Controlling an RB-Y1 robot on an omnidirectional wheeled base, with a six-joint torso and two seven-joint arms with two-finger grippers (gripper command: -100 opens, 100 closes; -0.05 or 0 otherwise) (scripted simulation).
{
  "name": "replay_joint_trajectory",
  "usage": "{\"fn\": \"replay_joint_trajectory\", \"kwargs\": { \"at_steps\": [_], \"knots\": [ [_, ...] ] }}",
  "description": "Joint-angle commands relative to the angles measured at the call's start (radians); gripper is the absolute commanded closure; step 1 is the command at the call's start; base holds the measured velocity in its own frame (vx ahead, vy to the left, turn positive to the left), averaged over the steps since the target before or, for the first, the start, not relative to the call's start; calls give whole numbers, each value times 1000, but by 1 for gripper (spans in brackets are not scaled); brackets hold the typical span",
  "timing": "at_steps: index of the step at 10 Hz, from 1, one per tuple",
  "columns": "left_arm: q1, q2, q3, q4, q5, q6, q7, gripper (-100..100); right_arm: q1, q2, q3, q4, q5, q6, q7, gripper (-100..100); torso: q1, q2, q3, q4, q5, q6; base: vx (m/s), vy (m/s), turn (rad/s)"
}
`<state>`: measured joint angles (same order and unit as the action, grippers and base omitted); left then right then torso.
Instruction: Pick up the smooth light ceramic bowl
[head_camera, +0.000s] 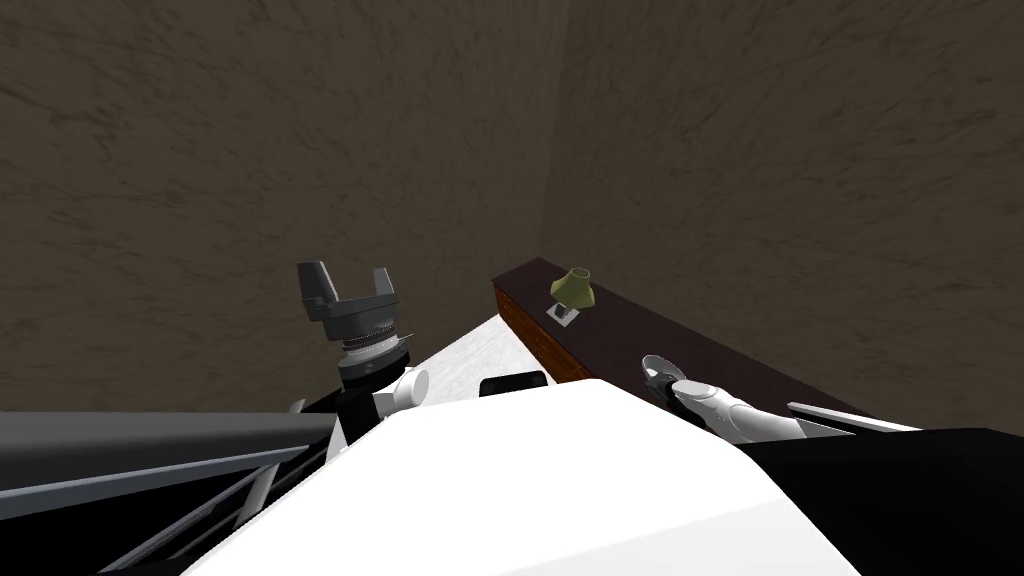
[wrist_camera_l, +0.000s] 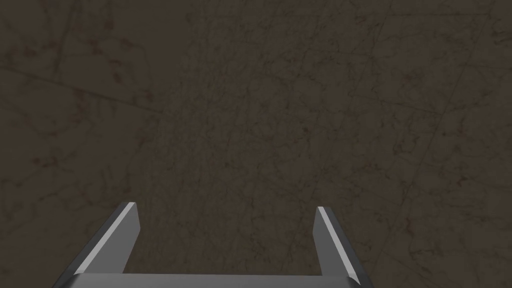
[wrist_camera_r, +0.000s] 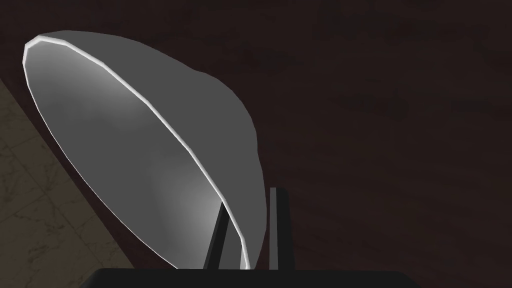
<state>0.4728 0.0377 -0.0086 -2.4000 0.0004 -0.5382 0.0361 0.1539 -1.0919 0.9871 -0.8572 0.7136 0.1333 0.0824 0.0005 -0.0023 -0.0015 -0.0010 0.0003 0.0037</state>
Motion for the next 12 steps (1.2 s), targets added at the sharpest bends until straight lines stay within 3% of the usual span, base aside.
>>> {"fn": "replay_joint_trajectory", "kwargs": {
  "at_steps": [1,3,4,5,6,8,9,10,11,12],
  "knots": [
    [0,0,0,0,0,0,0,0,10,9,-50,15,-10,-44,50,100,0,0,0,0,0,0,110,21,-321],
    [0,0,0,0,0,0,0,0,10,9,-60,15,-10,-44,89,100,2,-3,-2,0,0,-3,62,31,-42],
    [0,0,0,0,0,0,0,0,15,16,-102,25,-17,-74,127,100,2,-2,-1,0,0,-4,53,19,-139],
    [0,0,0,0,0,0,0,0,15,16,-102,25,-17,-74,153,100,2,-2,-1,0,1,-2,58,18,-128],
    [0,0,0,0,0,0,0,0,20,23,-145,36,-24,-103,183,100,2,-2,-1,0,0,-2,74,21,-204],
    [0,0,0,0,0,0,0,0,20,23,-145,36,-24,-103,218,100,2,-2,-1,0,0,-3,42,20,-49],
    [0,0,0,0,0,0,0,0,25,30,-188,47,-32,-133,258,100,1,-1,0,0,0,-3,47,17,-161],
    [0,0,0,0,0,0,0,0,25,30,-188,47,-32,-133,282,100,1,-1,0,0,1,-2,52,23,-113],
    [0,0,0,0,0,0,0,0,30,37,-230,57,-39,-163,313,100,2,-1,-1,0,1,-3,80,36,-203],
    [0,0,0,0,0,0,0,0,30,37,-230,57,-39,-163,342,100,3,-2,-1,0,1,-1,70,34,-111]
  ]
}}
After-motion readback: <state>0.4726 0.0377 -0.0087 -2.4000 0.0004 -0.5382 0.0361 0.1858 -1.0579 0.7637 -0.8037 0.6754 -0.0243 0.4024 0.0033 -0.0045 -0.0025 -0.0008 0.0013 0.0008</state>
